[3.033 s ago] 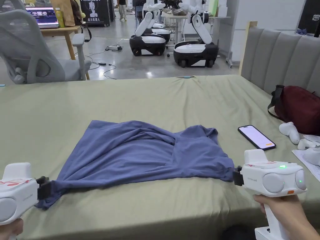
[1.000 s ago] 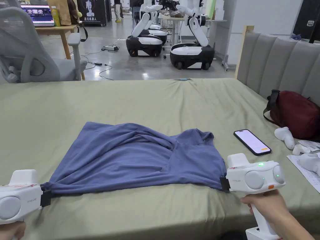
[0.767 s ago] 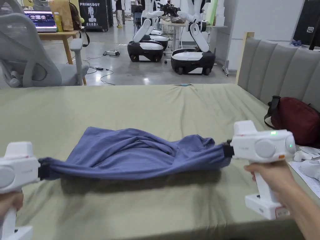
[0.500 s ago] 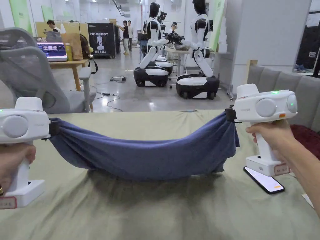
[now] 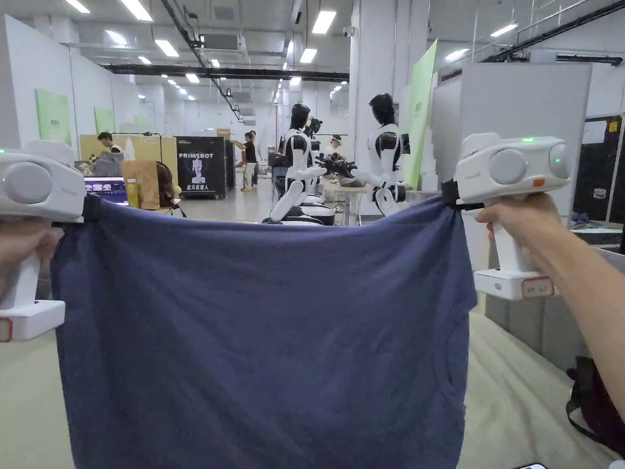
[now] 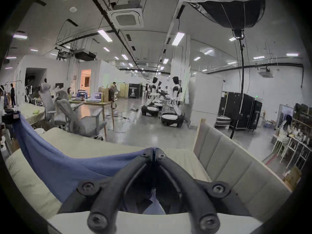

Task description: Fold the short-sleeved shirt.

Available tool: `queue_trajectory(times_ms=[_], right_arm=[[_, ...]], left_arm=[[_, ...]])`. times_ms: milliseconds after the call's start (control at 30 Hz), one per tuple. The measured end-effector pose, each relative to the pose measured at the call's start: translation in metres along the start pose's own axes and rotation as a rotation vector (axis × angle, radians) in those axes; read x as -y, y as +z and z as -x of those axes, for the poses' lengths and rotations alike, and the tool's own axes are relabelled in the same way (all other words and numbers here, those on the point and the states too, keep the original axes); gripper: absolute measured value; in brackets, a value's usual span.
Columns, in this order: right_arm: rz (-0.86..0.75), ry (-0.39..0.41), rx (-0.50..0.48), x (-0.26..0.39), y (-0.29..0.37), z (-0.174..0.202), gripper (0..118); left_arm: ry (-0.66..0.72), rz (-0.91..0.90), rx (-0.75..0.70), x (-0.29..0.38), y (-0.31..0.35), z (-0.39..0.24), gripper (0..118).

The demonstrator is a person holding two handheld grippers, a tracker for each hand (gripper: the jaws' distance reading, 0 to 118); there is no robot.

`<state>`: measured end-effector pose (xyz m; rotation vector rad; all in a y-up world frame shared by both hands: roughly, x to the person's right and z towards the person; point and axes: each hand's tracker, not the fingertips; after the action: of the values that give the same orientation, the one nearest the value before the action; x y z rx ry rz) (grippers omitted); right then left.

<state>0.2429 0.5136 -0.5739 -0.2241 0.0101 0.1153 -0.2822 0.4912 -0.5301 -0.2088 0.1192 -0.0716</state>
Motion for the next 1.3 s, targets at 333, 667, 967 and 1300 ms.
queue_trajectory(times_ms=[333,667,967,1300], right_arm=[[-0.182,0.003,0.072,-0.116,-0.009,0.013,2],[-0.202,-0.004,0.088,-0.124,-0.032,0.020,2],[-0.007,-0.027,0.041,-0.012,-0.105,0.035,2],[0.073,-0.012,0.017,0.035,-0.113,0.045,2]], left_arm=[[0.023,-0.111,-0.065,-0.094,-0.023,0.007,4],[0.038,-0.116,-0.094,-0.085,-0.046,0.012,4],[0.068,0.009,-0.050,0.014,-0.104,-0.004,3],[0.035,0.081,-0.025,0.057,-0.111,-0.014,2]])
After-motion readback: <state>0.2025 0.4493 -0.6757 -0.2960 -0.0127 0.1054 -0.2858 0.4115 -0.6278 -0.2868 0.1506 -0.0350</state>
